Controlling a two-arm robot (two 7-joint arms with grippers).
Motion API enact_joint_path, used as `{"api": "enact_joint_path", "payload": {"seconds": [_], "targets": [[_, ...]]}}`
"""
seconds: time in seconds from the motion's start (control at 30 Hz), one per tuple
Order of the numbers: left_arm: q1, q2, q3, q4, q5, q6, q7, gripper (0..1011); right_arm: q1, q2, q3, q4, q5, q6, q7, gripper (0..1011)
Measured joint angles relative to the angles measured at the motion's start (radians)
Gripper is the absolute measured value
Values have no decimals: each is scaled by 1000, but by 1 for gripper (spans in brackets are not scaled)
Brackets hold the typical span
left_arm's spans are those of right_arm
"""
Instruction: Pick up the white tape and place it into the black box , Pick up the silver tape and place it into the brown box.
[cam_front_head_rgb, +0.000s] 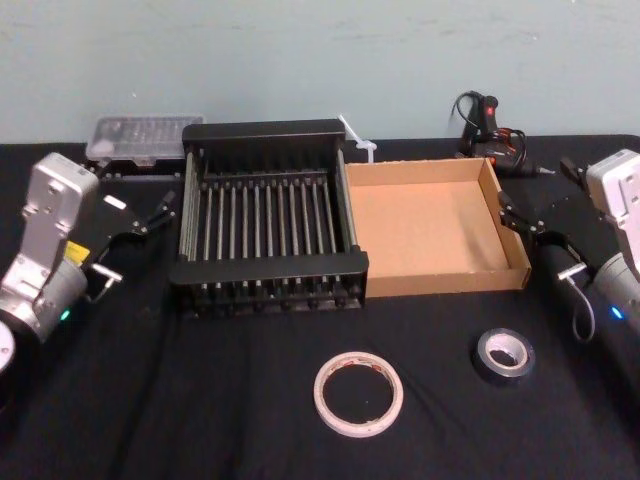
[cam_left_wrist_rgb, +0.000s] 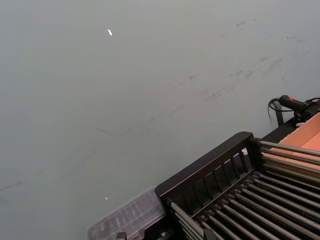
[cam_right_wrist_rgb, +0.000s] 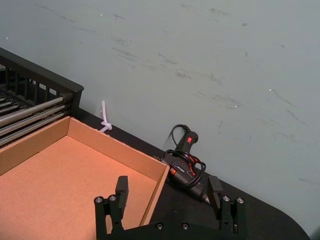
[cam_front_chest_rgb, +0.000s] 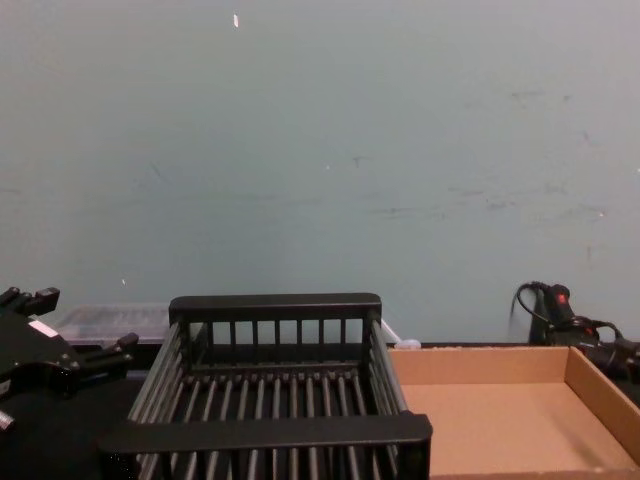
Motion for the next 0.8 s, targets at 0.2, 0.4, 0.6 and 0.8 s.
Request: {"api": "enact_joint_path", "payload": {"seconds": [0.2, 0.4, 0.6, 0.8], "targets": [[0, 0, 0, 0, 0, 0, 0, 1001, 0, 0, 0, 0, 0, 0, 0, 1002], [0, 0, 0, 0, 0, 0, 0, 1001, 0, 0, 0, 0, 0, 0, 0, 1002], [0, 0, 0, 0, 0, 0, 0, 1001, 0, 0, 0, 0, 0, 0, 0, 1002], [0, 0, 0, 0, 0, 0, 0, 1001, 0, 0, 0, 0, 0, 0, 0, 1002]]}}
